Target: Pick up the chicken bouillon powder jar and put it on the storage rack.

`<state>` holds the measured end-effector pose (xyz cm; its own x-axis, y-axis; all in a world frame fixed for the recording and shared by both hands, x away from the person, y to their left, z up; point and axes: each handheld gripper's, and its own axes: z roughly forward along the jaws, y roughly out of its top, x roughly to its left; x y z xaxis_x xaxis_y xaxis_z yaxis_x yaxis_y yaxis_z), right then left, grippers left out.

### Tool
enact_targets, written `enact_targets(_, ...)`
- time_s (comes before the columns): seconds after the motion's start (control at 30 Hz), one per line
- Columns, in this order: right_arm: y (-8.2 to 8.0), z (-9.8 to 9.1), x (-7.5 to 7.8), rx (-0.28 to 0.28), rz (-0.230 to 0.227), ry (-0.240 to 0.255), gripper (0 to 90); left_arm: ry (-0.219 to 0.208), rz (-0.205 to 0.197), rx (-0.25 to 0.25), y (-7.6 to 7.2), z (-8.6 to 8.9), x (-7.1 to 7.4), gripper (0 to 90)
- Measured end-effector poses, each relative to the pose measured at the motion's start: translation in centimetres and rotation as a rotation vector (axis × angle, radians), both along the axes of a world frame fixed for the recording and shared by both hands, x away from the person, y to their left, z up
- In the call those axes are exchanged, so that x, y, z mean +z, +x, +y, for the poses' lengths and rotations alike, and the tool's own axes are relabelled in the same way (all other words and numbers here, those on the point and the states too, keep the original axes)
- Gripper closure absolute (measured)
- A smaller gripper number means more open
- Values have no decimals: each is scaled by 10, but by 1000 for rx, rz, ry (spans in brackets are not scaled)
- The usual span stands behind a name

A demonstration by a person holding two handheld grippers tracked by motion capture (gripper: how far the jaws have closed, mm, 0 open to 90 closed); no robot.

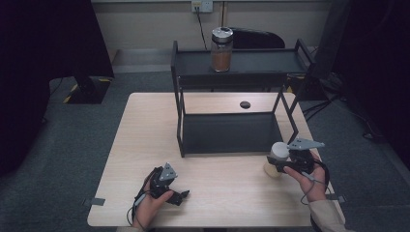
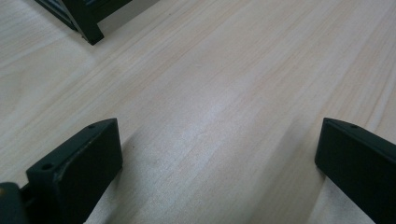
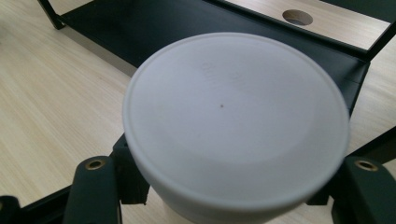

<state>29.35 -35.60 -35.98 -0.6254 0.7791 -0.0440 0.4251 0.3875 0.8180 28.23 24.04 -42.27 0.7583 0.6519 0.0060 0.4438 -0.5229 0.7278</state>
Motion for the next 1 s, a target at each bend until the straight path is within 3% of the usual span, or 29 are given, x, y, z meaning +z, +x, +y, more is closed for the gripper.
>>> enact_targets(0.17, 4, -3, 9, 10, 22, 29, 345, 0, 0, 0, 0, 0, 0, 0)
enact_targets(0.37, 10, 6, 34, 25, 42, -27, 345, 0, 0, 0, 0, 0, 0, 0)
enact_targets(0.63, 23, 8, 66, 40, 77, 10, 345, 0, 0, 0, 0, 0, 0, 0)
enact_targets(0.8, 32, 14, 84, 53, 75, 15, 345, -2, 0, 2, 0, 0, 0, 0)
enact_targets(1.0, 43, 29, 112, 70, 59, -14, 345, 0, 0, 0, 0, 0, 0, 0)
